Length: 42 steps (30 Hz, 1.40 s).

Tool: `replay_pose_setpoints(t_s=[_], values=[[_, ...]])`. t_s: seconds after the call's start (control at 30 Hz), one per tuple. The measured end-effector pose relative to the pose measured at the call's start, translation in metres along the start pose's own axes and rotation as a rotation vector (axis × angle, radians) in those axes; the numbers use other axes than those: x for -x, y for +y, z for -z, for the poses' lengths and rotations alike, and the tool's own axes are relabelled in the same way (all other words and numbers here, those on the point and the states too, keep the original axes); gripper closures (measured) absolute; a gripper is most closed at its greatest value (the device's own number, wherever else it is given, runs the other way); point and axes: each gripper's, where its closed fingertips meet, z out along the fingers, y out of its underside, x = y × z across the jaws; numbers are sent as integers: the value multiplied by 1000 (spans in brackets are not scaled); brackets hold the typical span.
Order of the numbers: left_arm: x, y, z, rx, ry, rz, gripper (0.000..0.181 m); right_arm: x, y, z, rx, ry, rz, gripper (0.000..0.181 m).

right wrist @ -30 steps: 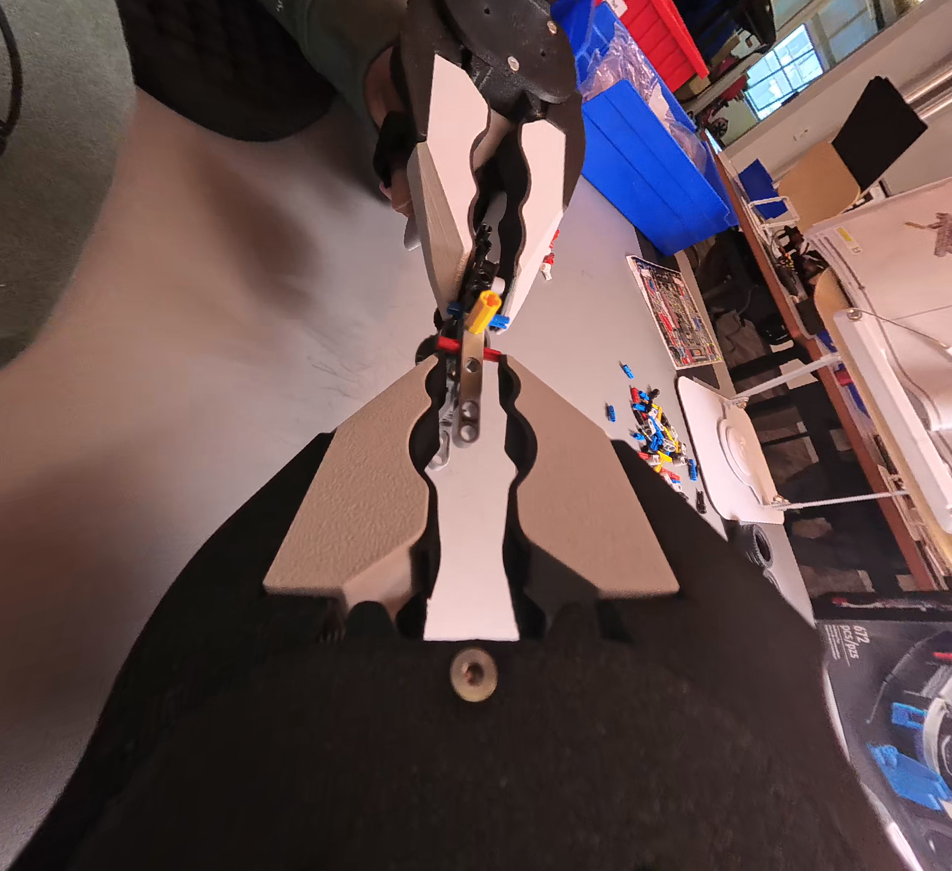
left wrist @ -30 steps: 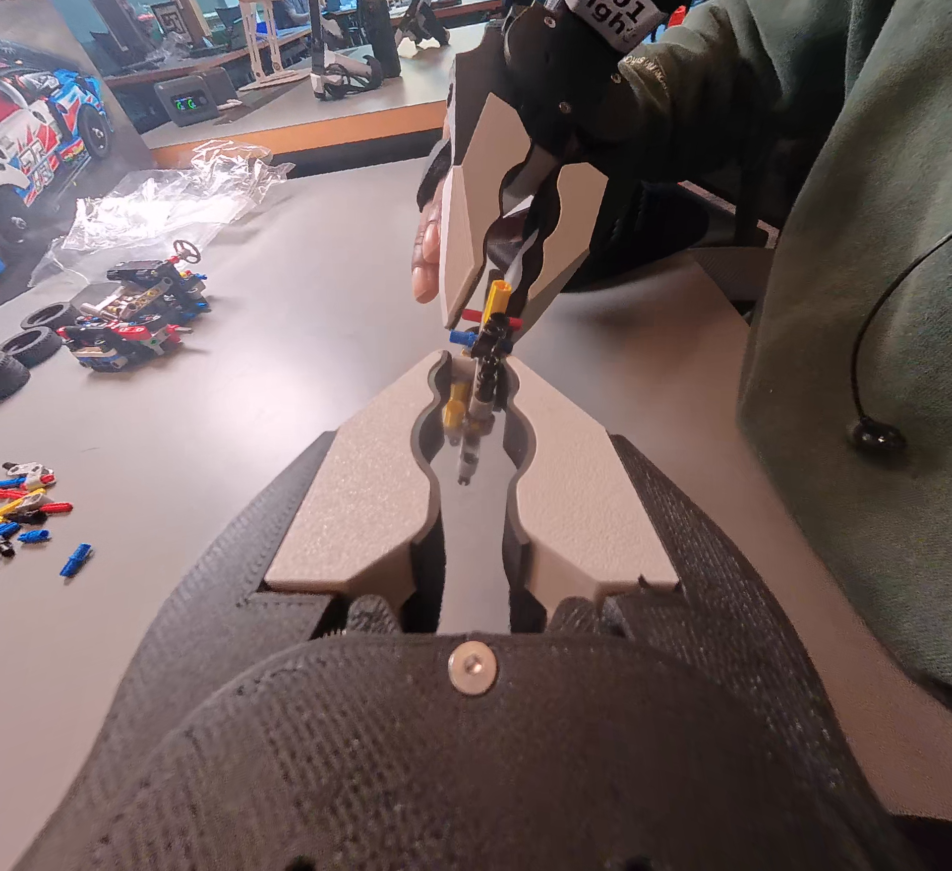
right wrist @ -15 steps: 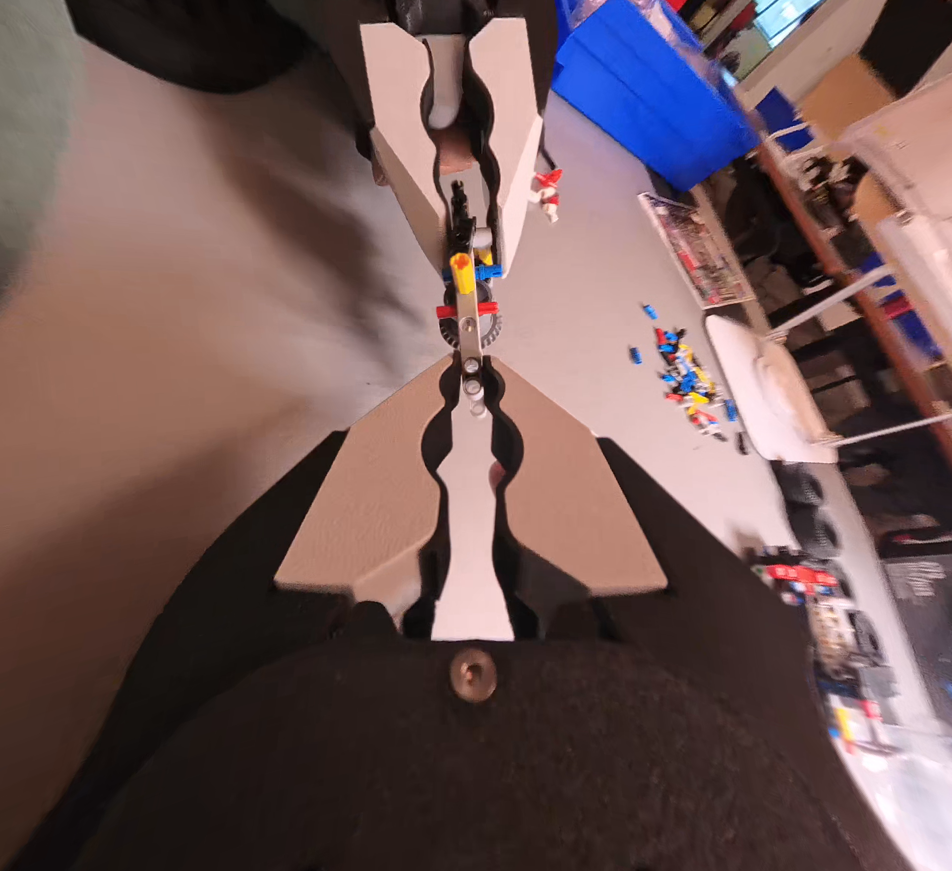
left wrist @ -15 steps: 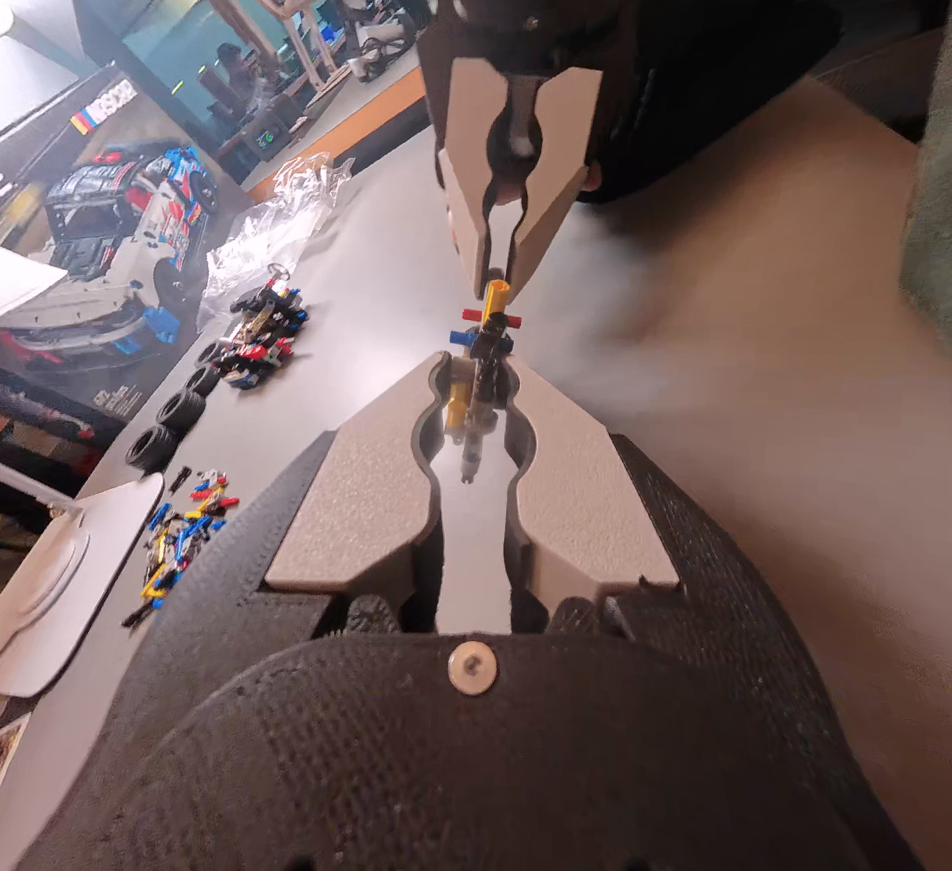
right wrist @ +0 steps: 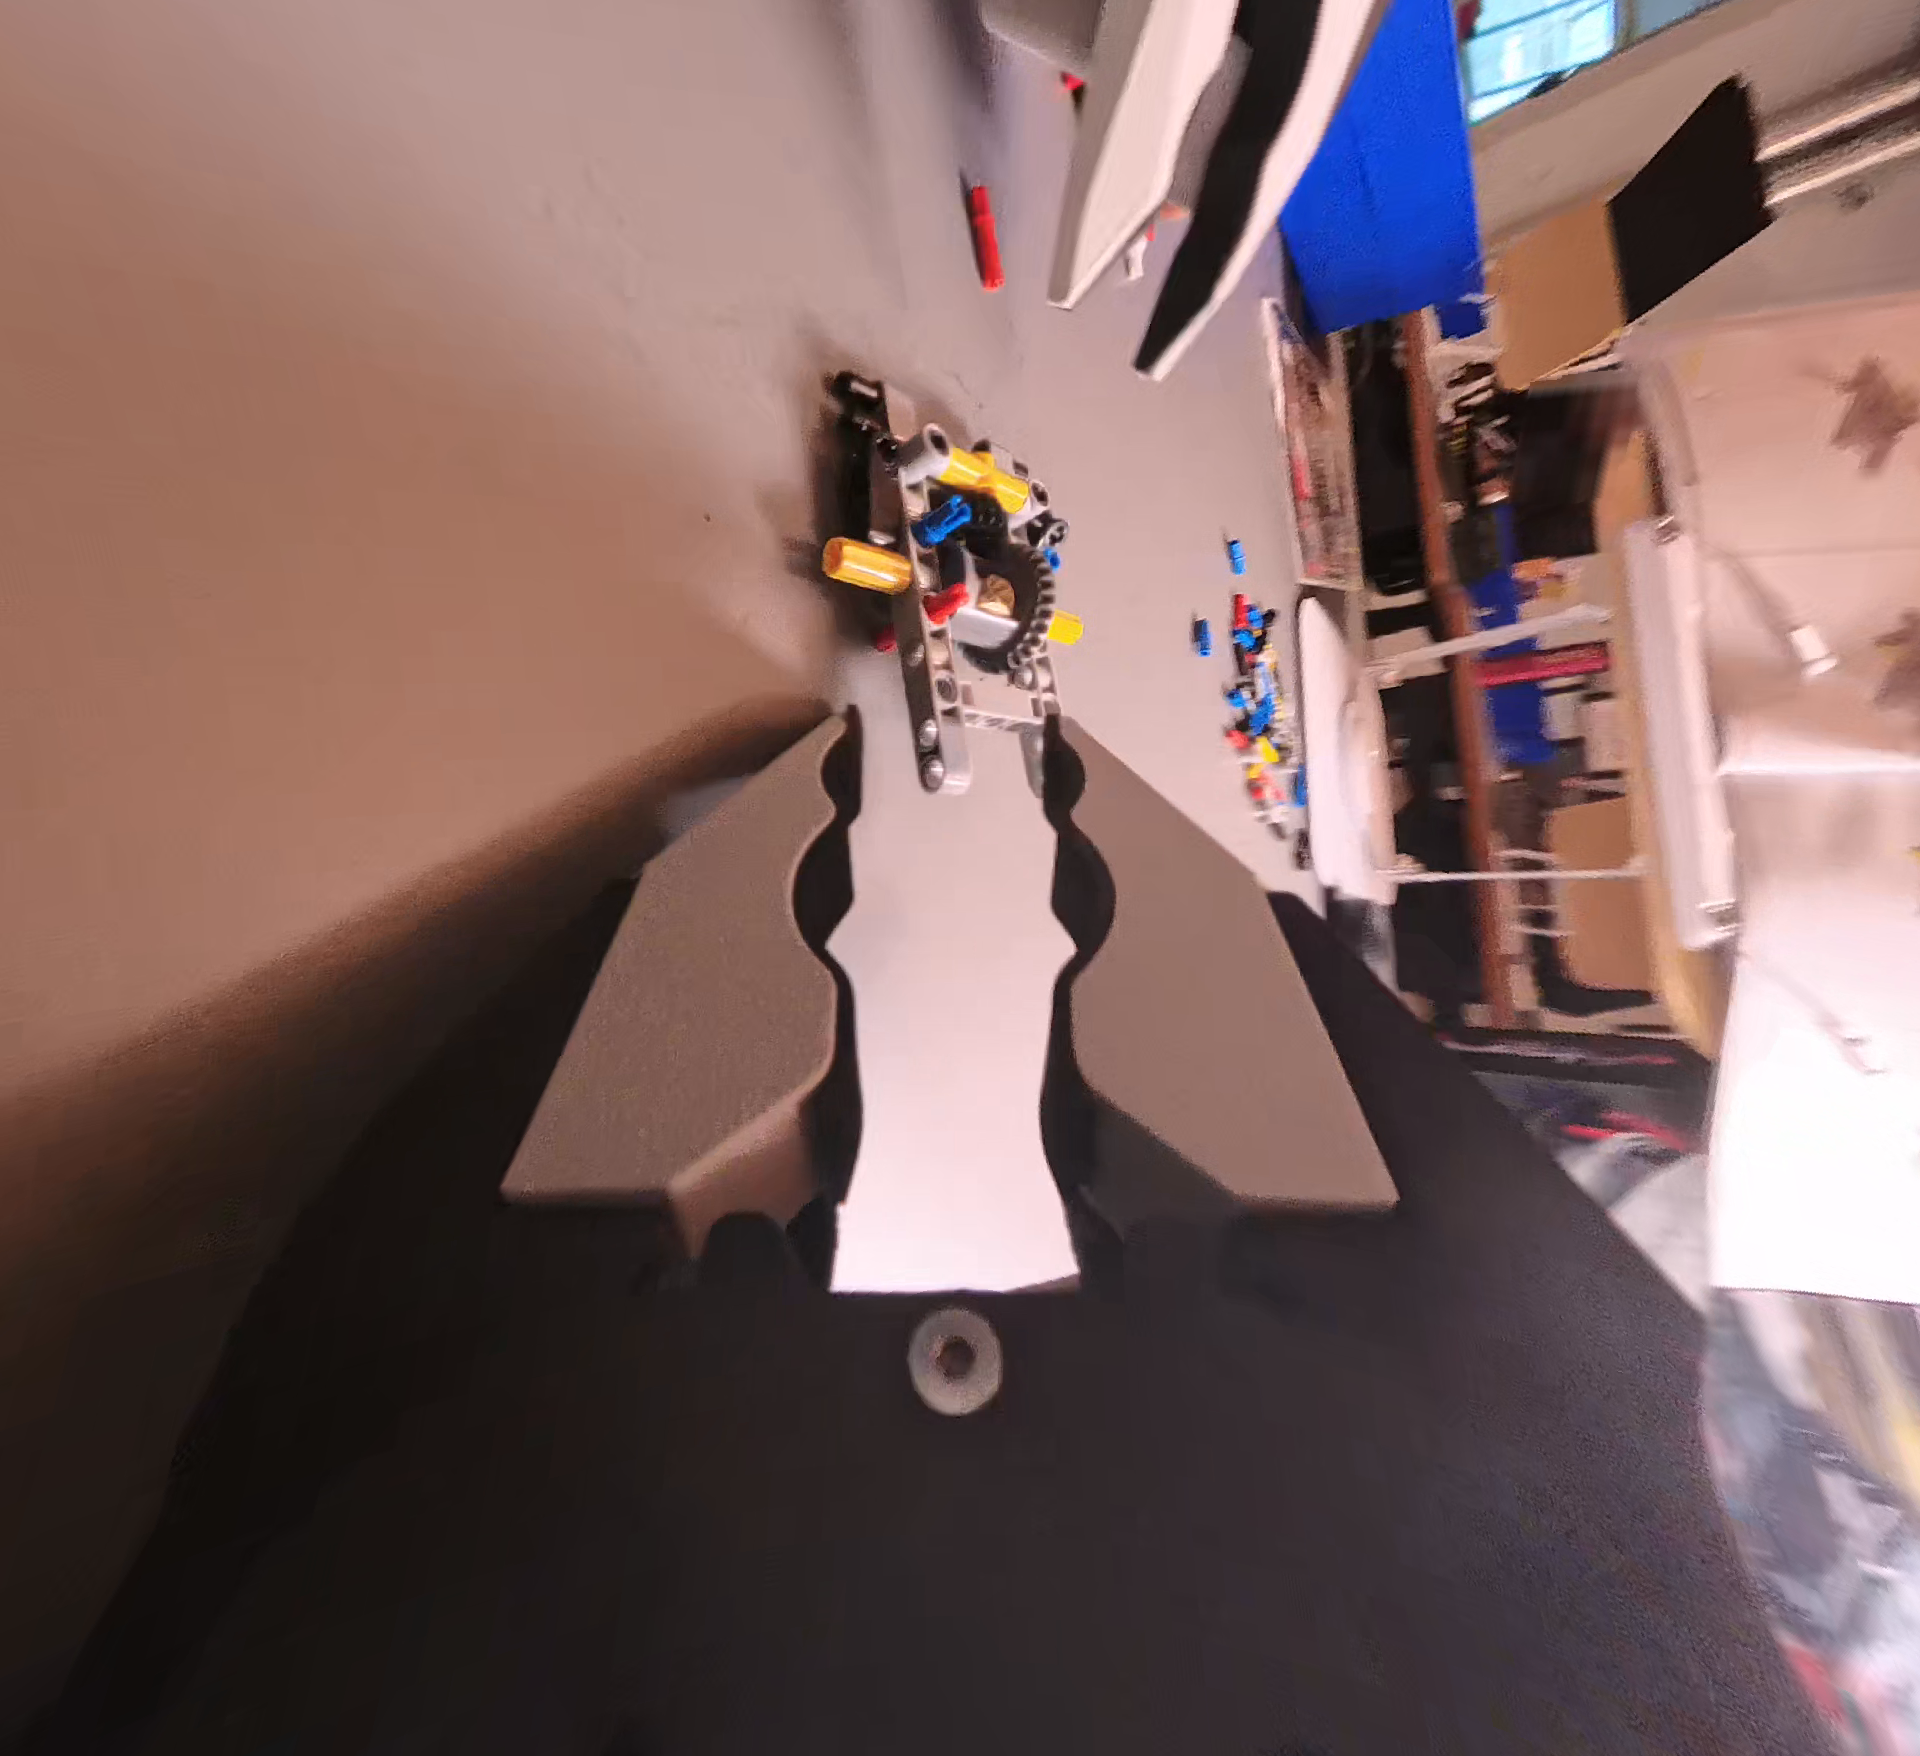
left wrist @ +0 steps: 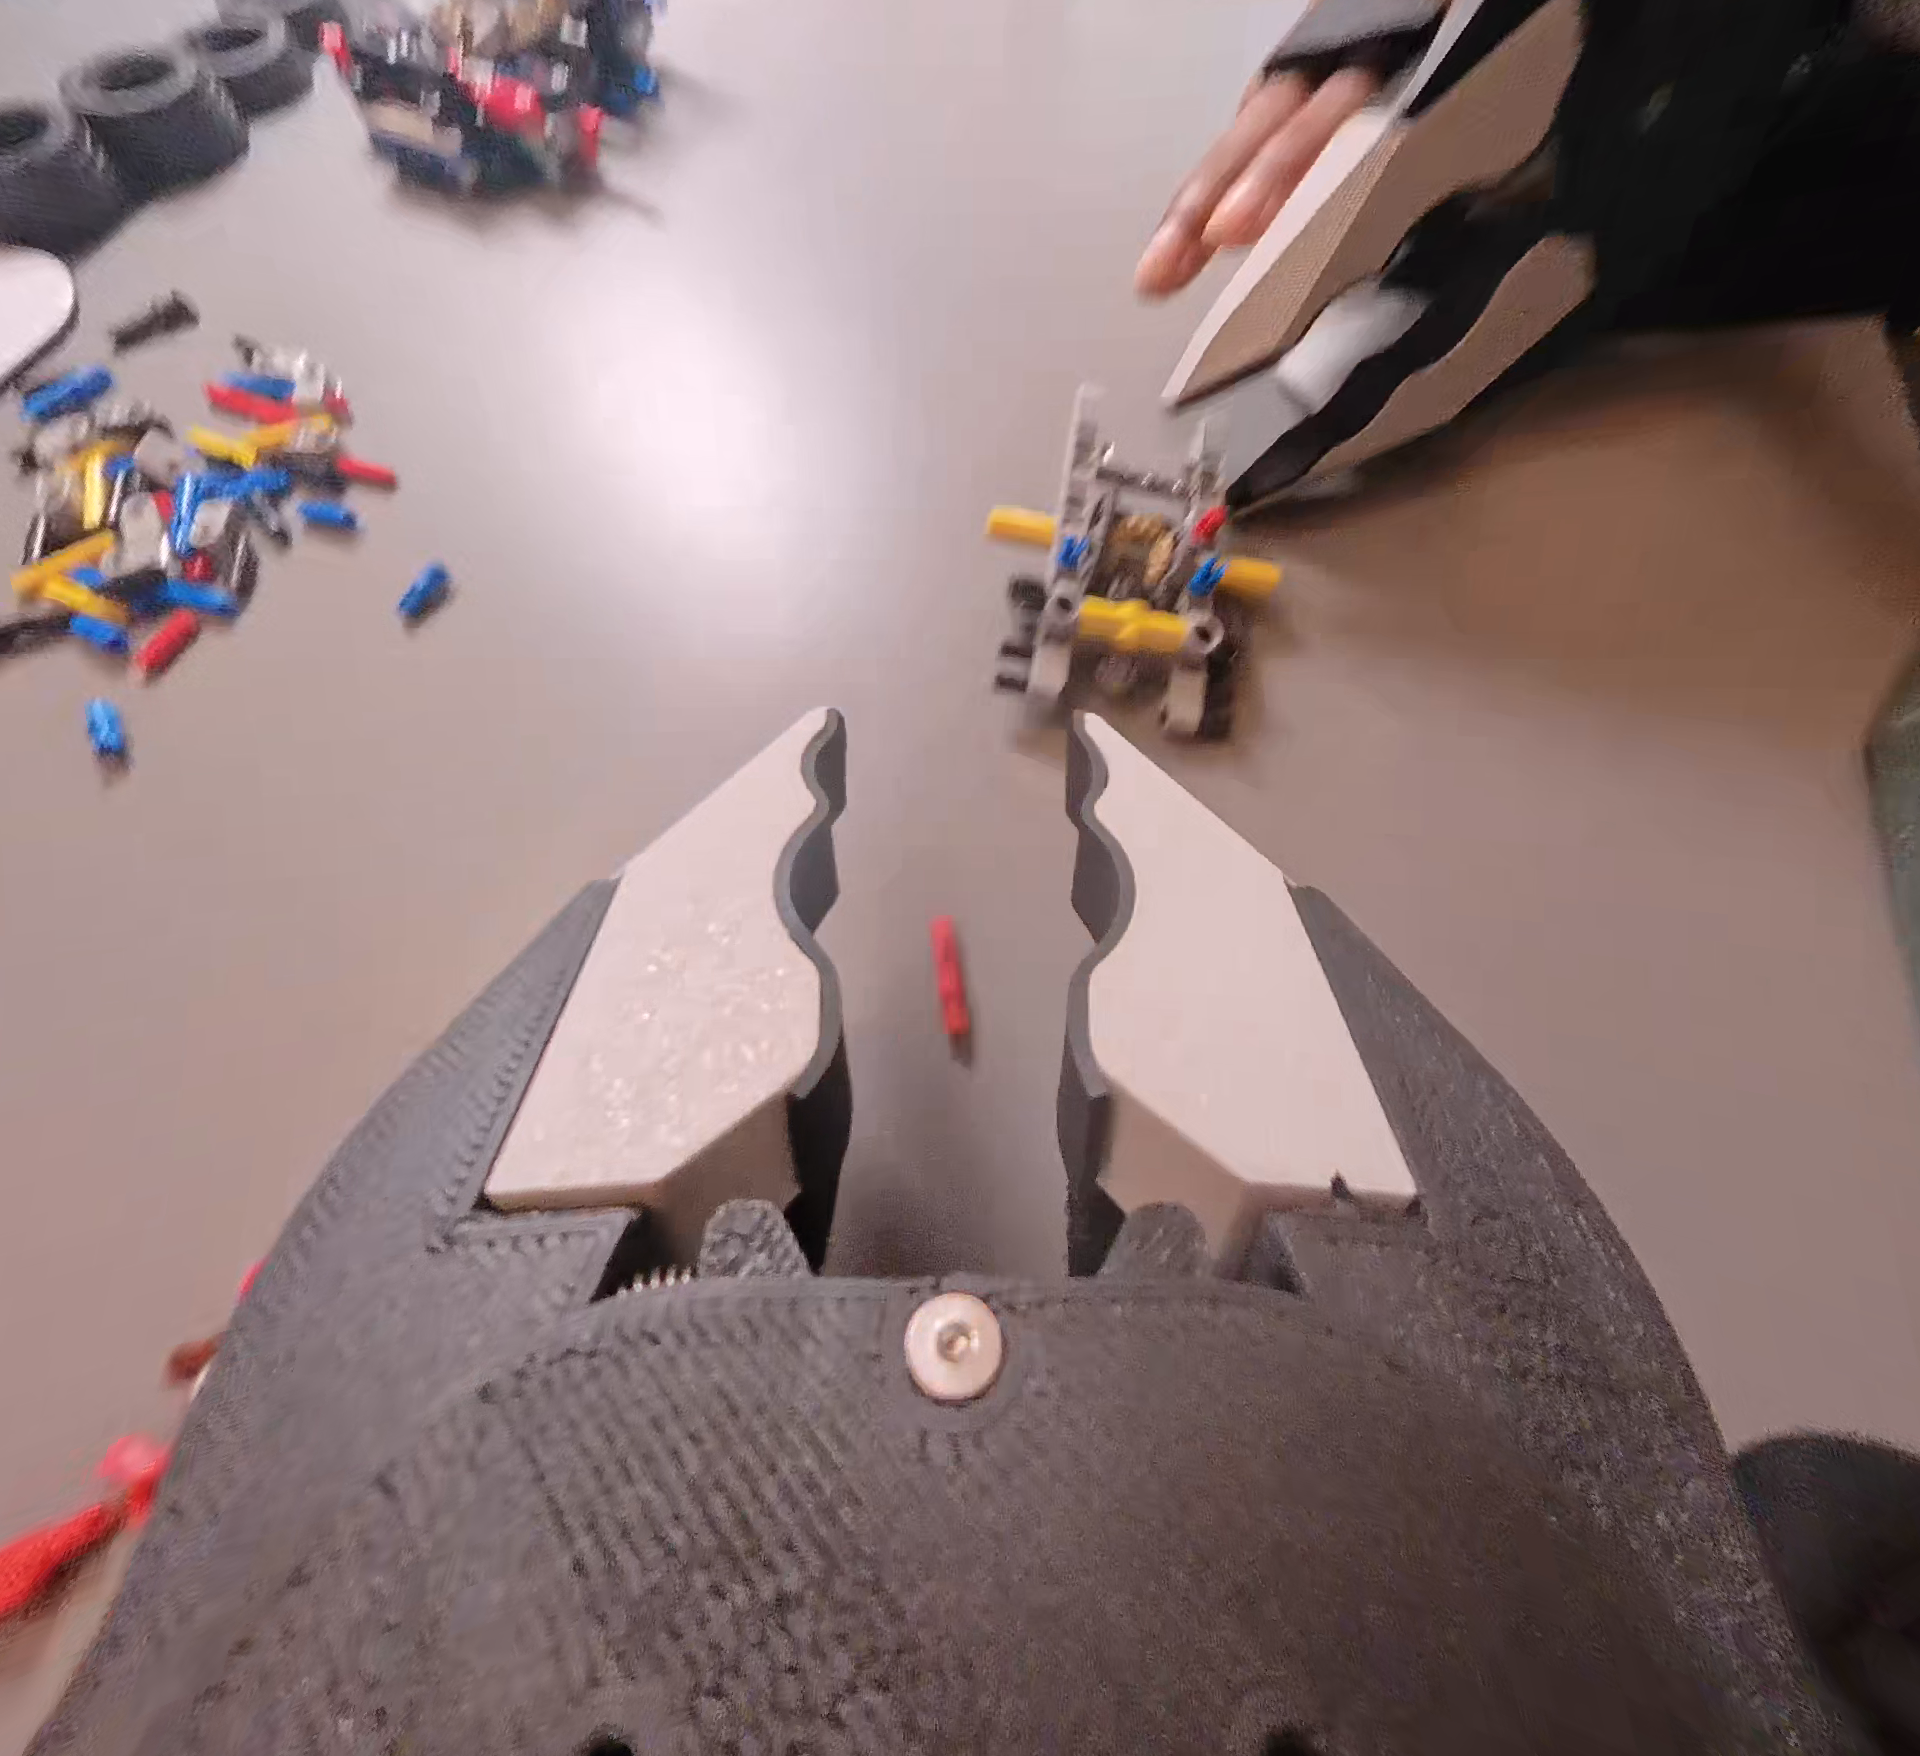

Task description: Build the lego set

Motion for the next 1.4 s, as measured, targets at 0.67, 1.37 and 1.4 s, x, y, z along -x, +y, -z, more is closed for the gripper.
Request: replay_pose_setpoints(t_s=[0.67, 1.37, 1.4], values=[[-16, -15, 4, -139, 118, 49, 178, -59, -17, 24, -283, 44, -637, 163], [-31, -129, 29, -788, 630, 765, 178, -121, -82, 10, -437, 242, -505, 151], [-31, -131, 29, -796, 625, 772, 178, -125, -82, 13, -445, 275, -502, 151]])
